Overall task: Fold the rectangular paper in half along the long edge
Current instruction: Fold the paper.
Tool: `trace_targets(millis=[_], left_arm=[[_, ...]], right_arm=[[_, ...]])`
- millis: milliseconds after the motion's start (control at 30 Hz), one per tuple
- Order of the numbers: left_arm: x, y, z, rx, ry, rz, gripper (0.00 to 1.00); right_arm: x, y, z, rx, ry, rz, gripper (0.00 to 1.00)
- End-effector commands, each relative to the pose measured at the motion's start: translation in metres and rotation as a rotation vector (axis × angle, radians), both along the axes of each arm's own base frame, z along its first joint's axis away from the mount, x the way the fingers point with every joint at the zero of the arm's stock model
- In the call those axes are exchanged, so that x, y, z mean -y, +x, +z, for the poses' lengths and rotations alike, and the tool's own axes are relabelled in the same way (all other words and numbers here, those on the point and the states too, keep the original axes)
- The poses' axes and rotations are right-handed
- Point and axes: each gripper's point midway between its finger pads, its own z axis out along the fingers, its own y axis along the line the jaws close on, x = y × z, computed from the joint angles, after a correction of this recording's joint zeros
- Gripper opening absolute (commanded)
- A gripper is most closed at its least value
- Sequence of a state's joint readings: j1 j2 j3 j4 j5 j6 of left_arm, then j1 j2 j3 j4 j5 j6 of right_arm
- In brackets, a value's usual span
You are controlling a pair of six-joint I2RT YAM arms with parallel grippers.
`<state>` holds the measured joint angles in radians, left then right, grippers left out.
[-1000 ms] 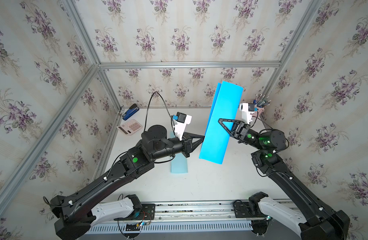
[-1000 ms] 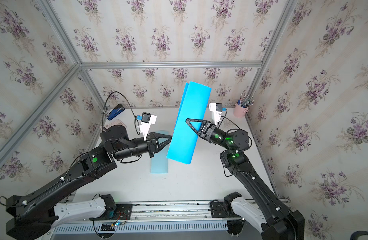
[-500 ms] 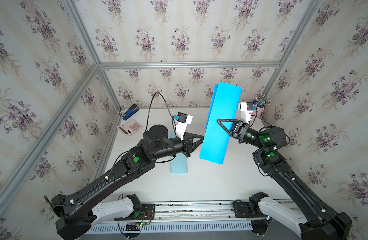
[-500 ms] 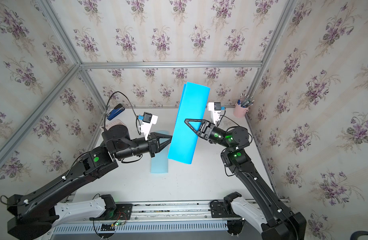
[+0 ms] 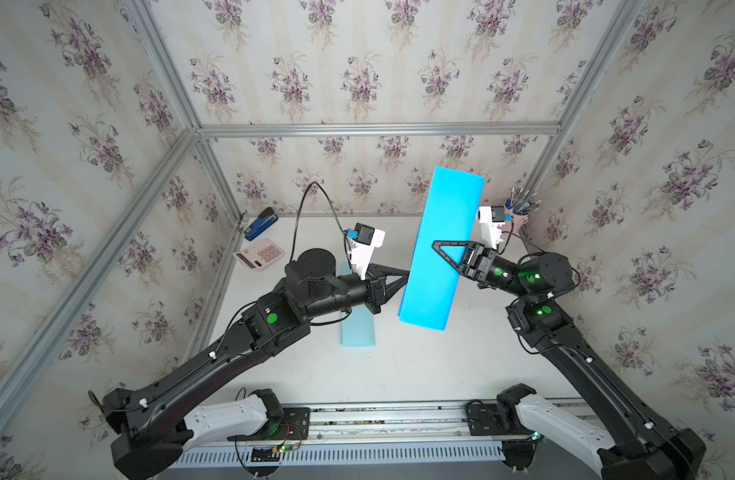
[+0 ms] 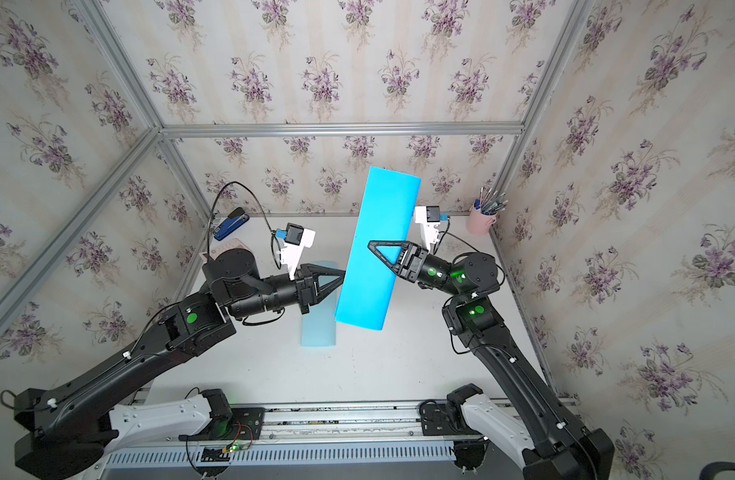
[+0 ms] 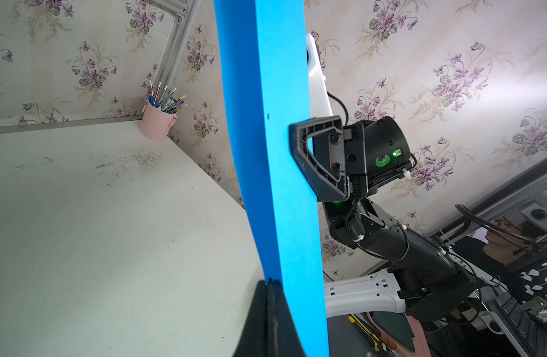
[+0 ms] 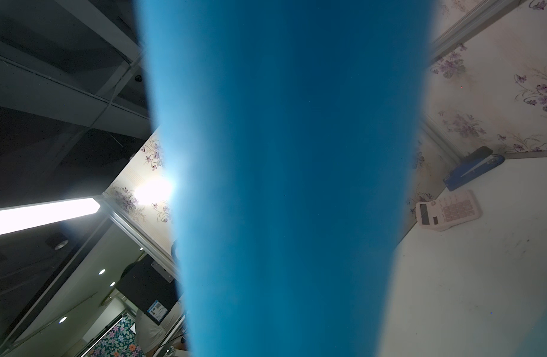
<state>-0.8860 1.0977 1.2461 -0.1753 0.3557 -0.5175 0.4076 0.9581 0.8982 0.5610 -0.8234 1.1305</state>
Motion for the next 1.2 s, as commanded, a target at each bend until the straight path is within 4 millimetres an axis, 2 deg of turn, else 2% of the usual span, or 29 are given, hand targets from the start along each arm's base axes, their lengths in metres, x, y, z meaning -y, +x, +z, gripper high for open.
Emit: trace_targets(millis=[0,267,367,467,600,733,867,933,1167], left_arm=[[0.001,0.002,0.012,0.030,-0.038,0.003,0.00],[-0.002,0.000,0.015,0.041,-0.030,0.007,0.11],[-0.006,0.000,0.016,0.050,-0.021,0.023,0.19],[-0.013,-0.001,0.020,0.071,-0.010,0.040,0.31],[-0.029,0.000,0.026,0.123,0.017,0.097,0.46],[-0.042,-0.004,0.039,0.171,0.025,0.124,0.50],[-0.037,-0.016,0.054,0.179,-0.021,0.054,0.52],[-0.030,-0.020,0.060,0.175,-0.047,0.012,0.53],[-0.015,-0.019,0.053,0.161,-0.041,-0.042,0.53]], right_arm=[[0.001,-0.005,0.008,0.036,0.021,0.008,0.26],[0.000,-0.004,0.004,0.029,0.005,0.017,0.24],[-0.001,-0.007,0.005,0.037,-0.006,0.025,0.24],[-0.002,-0.012,0.007,0.049,-0.017,0.047,0.24],[-0.004,-0.024,0.014,0.078,-0.033,0.106,0.24],[-0.004,-0.039,0.020,0.100,-0.042,0.170,0.24],[-0.005,-0.046,0.022,0.086,-0.009,0.239,0.25],[-0.007,-0.044,0.018,0.064,-0.012,0.252,0.24],[-0.007,-0.051,0.020,0.058,0.013,0.296,0.25]])
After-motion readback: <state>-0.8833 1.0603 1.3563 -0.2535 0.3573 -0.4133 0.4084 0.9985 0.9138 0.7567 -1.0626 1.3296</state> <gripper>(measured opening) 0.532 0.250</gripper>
